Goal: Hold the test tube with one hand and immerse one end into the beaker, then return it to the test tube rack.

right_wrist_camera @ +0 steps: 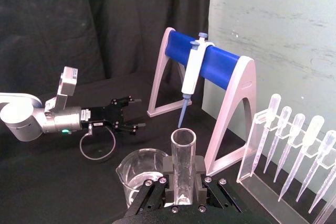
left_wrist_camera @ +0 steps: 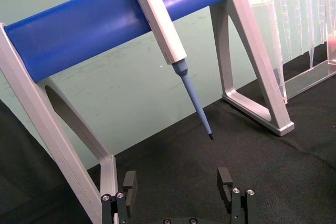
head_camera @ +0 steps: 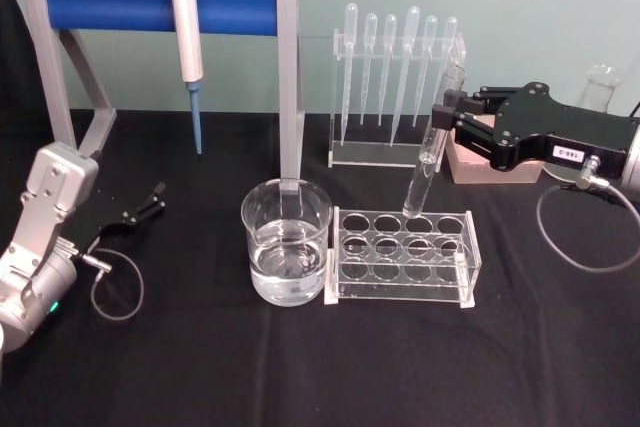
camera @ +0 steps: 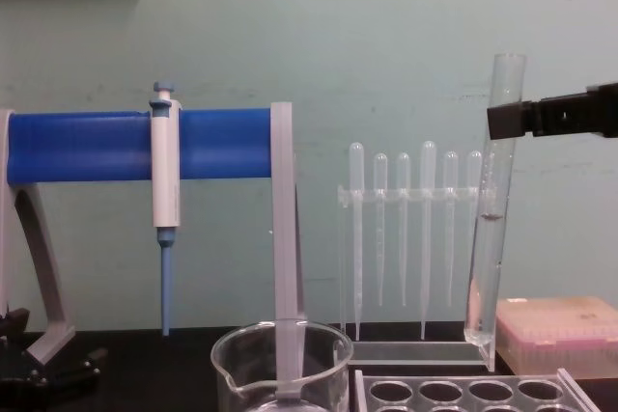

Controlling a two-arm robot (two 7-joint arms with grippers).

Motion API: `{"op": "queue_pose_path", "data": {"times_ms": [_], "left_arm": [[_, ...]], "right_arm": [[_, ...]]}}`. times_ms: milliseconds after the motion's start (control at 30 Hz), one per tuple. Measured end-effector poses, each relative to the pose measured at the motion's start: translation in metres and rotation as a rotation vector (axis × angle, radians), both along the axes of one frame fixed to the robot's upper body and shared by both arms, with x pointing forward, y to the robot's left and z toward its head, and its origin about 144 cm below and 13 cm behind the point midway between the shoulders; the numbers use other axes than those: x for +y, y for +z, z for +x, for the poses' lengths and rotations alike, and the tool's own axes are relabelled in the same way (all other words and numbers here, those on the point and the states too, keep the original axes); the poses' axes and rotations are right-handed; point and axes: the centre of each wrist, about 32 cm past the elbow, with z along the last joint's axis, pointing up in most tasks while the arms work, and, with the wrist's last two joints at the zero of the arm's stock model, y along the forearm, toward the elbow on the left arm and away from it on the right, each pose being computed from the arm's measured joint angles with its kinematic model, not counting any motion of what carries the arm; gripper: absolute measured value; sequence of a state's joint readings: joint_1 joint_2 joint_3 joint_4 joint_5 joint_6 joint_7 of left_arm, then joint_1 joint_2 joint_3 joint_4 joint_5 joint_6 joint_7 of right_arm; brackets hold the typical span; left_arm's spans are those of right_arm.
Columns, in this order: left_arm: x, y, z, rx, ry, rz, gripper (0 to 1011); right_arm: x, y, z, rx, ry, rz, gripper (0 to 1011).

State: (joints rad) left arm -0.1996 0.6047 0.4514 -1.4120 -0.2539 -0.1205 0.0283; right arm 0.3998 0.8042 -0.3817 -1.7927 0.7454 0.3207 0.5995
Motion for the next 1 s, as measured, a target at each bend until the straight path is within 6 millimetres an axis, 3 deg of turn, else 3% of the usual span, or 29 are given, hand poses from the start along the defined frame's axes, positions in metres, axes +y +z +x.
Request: {"op": "queue_pose_path", "data": {"times_ms": [1000], "left_arm": [[0.0,0.0,0.0,0.0,0.0,0.0,1000]], "right_arm": [[0.0,0.0,0.0,0.0,0.001,0.0,218]]}}
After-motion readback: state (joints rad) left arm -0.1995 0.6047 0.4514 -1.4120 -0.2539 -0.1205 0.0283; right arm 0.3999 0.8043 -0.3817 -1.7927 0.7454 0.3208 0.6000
